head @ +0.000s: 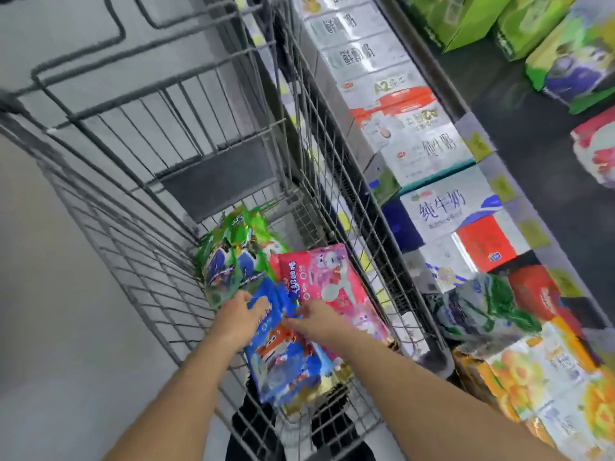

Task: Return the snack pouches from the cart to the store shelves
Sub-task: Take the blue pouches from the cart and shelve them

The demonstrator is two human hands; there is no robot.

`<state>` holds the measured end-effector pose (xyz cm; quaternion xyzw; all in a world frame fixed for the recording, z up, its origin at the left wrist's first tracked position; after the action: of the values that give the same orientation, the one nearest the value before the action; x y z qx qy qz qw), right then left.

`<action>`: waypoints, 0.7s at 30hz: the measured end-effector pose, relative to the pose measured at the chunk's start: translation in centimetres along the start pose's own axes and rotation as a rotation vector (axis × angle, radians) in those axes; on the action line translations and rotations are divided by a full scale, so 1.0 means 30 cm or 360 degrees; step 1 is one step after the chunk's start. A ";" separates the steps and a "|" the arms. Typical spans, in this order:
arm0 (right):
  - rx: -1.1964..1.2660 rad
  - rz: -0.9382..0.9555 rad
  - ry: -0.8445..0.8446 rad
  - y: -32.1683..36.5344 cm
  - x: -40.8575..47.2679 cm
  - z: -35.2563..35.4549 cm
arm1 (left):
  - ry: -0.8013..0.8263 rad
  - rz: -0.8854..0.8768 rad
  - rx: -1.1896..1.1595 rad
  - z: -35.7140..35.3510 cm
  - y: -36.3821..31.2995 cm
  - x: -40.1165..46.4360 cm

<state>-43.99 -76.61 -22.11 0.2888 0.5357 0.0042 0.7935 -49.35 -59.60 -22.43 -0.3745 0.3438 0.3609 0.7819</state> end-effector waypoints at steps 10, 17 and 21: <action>-0.0219 -0.0150 0.0136 -0.022 0.163 -0.193 | -0.0282 0.0034 -0.0195 0.019 0.009 -0.009; 0.0286 0.0234 -0.0290 -0.038 -0.190 0.252 | -0.0426 0.0363 -0.0587 -0.039 0.015 -0.038; 0.0390 0.0576 -0.0395 0.036 -0.344 0.419 | -0.0101 0.0683 -0.0686 -0.211 0.063 0.000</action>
<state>-37.34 -84.67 -9.60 0.4725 0.3702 0.0458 0.7985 -52.59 -64.01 -26.12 -0.4391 0.3059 0.5939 0.6008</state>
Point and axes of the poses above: each hand's wrist, its own x-axis towards the middle knuckle, its own z-axis out of the back of the hand, y = z × x, the point moved 1 cm from there along x, towards the middle knuckle, and after that the axes turned 3 degrees about y, right-handed, at the moved point
